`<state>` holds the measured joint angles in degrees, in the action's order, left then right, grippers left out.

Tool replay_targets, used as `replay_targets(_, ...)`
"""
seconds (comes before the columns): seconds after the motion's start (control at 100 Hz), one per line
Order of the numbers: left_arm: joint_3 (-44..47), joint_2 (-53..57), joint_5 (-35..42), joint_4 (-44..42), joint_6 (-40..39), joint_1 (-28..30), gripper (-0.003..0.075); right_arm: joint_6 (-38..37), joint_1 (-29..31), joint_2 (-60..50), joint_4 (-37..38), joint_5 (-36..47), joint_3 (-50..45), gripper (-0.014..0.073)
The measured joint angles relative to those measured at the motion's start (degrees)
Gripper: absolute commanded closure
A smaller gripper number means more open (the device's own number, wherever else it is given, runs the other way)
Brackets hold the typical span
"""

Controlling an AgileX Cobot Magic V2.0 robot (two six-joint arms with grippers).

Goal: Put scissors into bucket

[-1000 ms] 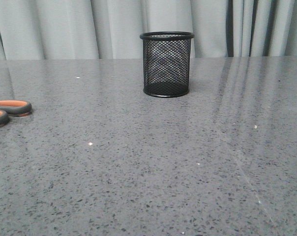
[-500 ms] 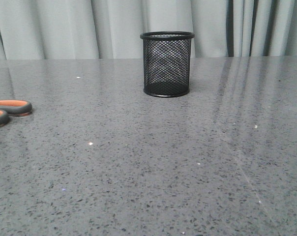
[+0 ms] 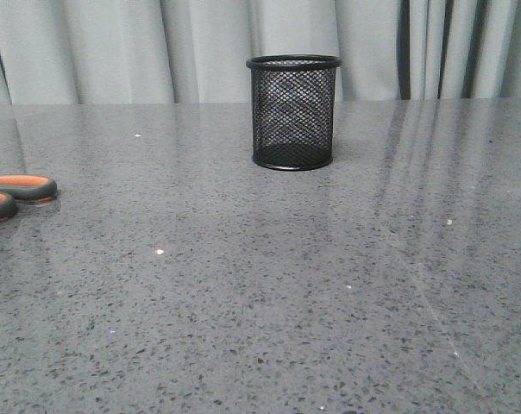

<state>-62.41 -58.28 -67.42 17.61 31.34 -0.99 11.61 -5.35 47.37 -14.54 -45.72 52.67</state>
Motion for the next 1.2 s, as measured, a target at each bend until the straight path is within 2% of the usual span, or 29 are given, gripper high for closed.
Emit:
replay_targets(0.12,-4.98,-8.03,-3.63,0.09,6.13,0.0,0.0314,0.13,-0.95,0.0,0.0,0.0,0.0,0.0149)
replay_targets(0.26,-11.08,-17.46,-3.8,0.09,13.95,0.0,0.0314,0.77,-2.29,0.0,0.0,0.0,0.0,0.0149)
replay_targets(0.45,-14.09,-25.74,-3.62,-1.45,33.26,-0.66,0.0309,1.17,-4.49,0.0,0.0,0.0,0.0,0.0149)
replay_targets(0.52,-14.09,-27.56,-3.62,-2.65,37.35,-1.27,0.0309,1.3,-5.28,0.0,0.0,0.0,0.0,0.0149)
replay_targets(0.87,-14.17,-32.75,-3.43,-7.45,45.7,-2.28,0.0309,1.43,-9.28,0.17,0.93,0.0,0.0,0.0149)
replay_targets(1.2,-14.17,-36.38,-3.06,-9.56,50.55,-2.28,0.0309,1.53,-9.77,0.39,1.53,0.0,0.0,0.0149)
